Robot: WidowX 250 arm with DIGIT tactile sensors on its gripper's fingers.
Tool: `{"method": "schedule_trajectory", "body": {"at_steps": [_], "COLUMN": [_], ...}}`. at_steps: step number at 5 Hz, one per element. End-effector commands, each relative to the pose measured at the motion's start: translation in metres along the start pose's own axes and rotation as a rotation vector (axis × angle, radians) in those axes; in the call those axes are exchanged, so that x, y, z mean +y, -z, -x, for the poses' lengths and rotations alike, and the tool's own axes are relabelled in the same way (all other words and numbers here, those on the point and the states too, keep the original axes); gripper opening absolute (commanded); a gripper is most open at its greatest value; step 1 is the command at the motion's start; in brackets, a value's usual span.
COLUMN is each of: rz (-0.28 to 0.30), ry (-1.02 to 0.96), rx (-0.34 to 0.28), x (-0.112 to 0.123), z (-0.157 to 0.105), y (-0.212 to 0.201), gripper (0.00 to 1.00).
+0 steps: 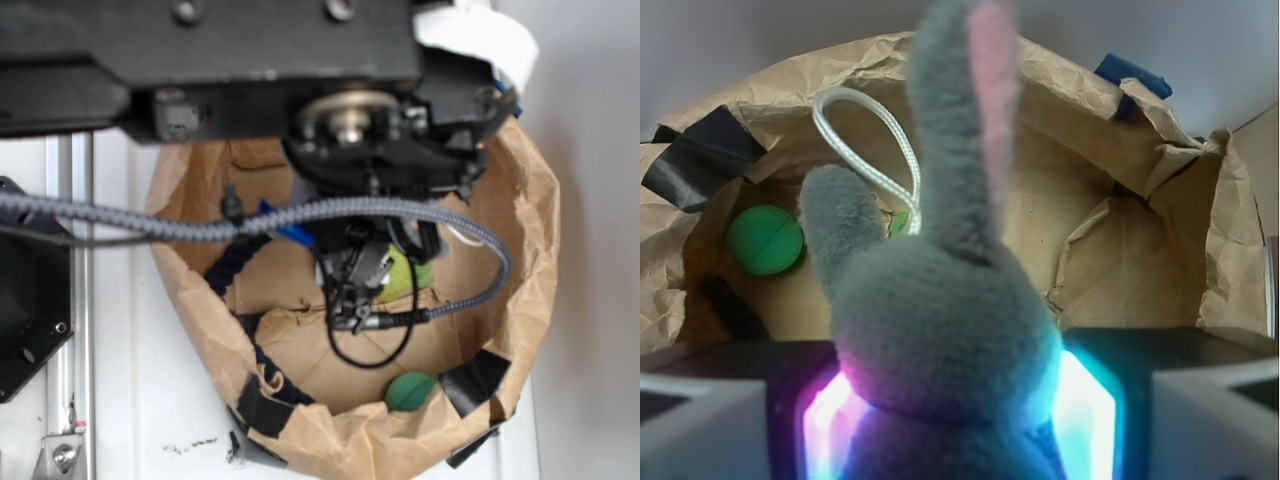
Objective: Grab the gray animal.
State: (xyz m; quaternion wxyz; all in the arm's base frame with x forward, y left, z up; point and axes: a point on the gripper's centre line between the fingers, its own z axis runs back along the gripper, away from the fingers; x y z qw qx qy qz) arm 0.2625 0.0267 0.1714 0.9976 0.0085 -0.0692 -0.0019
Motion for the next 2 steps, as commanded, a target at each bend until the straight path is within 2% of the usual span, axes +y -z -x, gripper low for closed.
{"method": "schedule_trajectory", "body": {"at_steps": [1,2], "rz": [-0.019,-0.018], "ry": [-0.016,0.006], "rx": [-0.057,-0.072], "x": [0.0116,0.0115], "z": [-0.0020,0.0005], "y": [-0.0138,-0.0152], "gripper": [0.00,0.00]}}
